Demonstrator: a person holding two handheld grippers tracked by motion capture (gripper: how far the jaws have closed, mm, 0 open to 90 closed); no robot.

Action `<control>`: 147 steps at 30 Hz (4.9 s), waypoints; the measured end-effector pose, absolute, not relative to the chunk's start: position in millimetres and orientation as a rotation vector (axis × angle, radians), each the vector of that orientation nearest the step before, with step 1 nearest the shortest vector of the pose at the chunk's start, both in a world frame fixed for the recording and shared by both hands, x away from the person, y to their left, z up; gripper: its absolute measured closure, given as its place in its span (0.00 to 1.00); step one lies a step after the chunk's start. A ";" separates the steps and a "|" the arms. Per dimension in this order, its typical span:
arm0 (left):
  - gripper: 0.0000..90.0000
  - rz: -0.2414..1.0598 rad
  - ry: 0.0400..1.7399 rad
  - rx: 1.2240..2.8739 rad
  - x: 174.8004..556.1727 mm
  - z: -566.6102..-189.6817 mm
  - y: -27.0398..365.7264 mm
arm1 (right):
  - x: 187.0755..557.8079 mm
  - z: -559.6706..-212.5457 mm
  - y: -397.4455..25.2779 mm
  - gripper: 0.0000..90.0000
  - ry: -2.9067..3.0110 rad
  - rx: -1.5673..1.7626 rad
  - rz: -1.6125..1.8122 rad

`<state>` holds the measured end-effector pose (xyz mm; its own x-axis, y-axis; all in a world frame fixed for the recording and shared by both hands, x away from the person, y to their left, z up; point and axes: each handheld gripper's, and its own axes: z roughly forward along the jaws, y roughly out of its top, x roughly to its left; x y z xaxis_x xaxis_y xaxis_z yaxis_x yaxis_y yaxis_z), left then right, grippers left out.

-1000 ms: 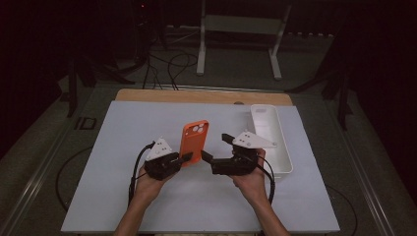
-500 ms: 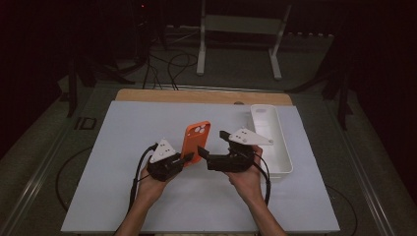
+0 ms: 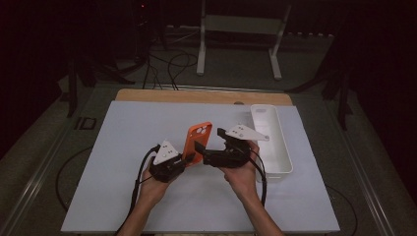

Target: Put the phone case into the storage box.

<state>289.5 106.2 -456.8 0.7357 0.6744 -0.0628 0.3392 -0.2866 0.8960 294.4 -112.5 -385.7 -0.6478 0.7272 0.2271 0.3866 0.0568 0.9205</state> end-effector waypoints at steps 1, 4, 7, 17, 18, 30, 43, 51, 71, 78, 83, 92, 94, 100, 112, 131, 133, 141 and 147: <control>0.95 0.407 0.781 1.897 289.3 -457.0 105.6 | 294.7 -385.7 -112.0 0.10 2.038 1.125 1.623; 0.95 0.410 0.781 1.899 288.6 -457.9 103.6 | 295.5 -385.1 -109.9 0.10 2.035 1.134 1.627; 0.95 0.414 0.779 1.905 288.4 -458.8 102.0 | 296.2 -384.3 -107.5 0.10 2.034 1.142 1.625; 0.95 0.419 0.772 1.915 287.4 -460.3 98.3 | 300.7 -384.0 -104.1 0.10 2.001 1.209 1.623; 0.95 0.421 0.772 1.916 287.1 -460.5 97.8 | 301.2 -384.1 -104.0 0.10 2.000 1.216 1.626; 0.95 0.453 0.773 1.938 284.2 -462.6 91.4 | 304.7 -383.3 -101.1 0.15 1.978 1.295 1.601; 0.94 0.440 0.761 1.955 283.8 -465.6 87.5 | 308.3 -385.5 -101.4 0.18 1.994 1.315 1.580; 0.94 0.428 0.763 1.960 284.8 -466.9 87.3 | 309.5 -386.9 -101.9 0.18 1.999 1.312 1.577; 0.89 0.407 0.758 1.951 285.8 -466.8 88.0 | 309.3 -386.5 -100.3 0.19 2.019 1.297 1.547; 0.85 0.399 0.753 1.953 285.8 -466.0 88.4 | 309.0 -385.5 -99.3 0.19 2.020 1.291 1.540; 0.80 0.396 0.746 1.954 285.3 -464.9 87.7 | 308.9 -384.7 -99.1 0.19 2.008 1.290 1.537; 0.61 0.377 0.737 1.932 284.0 -462.6 87.0 | 309.7 -384.1 -100.4 0.19 1.995 1.300 1.531; 0.54 0.390 0.746 1.928 283.7 -462.0 87.0 | 310.0 -384.1 -100.6 0.19 1.992 1.300 1.529; 0.37 0.400 0.768 1.916 284.3 -460.1 88.7 | 310.4 -383.3 -101.0 0.19 1.985 1.303 1.526; 0.11 0.412 0.784 1.924 284.3 -456.5 87.5 | 311.9 -381.0 -102.7 0.19 1.980 1.294 1.506; 0.05 0.413 0.809 1.903 287.4 -452.2 97.2 | 321.2 -371.8 -107.0 0.19 1.966 1.272 1.449; 0.05 0.409 0.808 1.902 287.7 -452.0 98.3 | 322.7 -370.7 -107.3 0.19 1.964 1.269 1.442; 0.04 0.404 0.808 1.903 288.6 -450.9 101.5 | 328.8 -366.5 -110.1 0.19 1.949 1.268 1.424; 0.03 0.421 0.805 1.918 289.1 -451.4 103.9 | 334.5 -362.1 -116.8 0.19 1.928 1.283 1.417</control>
<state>289.1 103.9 -451.4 0.7207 0.6915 -0.0495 0.3532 -0.3047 0.8845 334.5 -116.8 -362.1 -0.4835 0.8572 0.1772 0.4250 0.0529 0.9037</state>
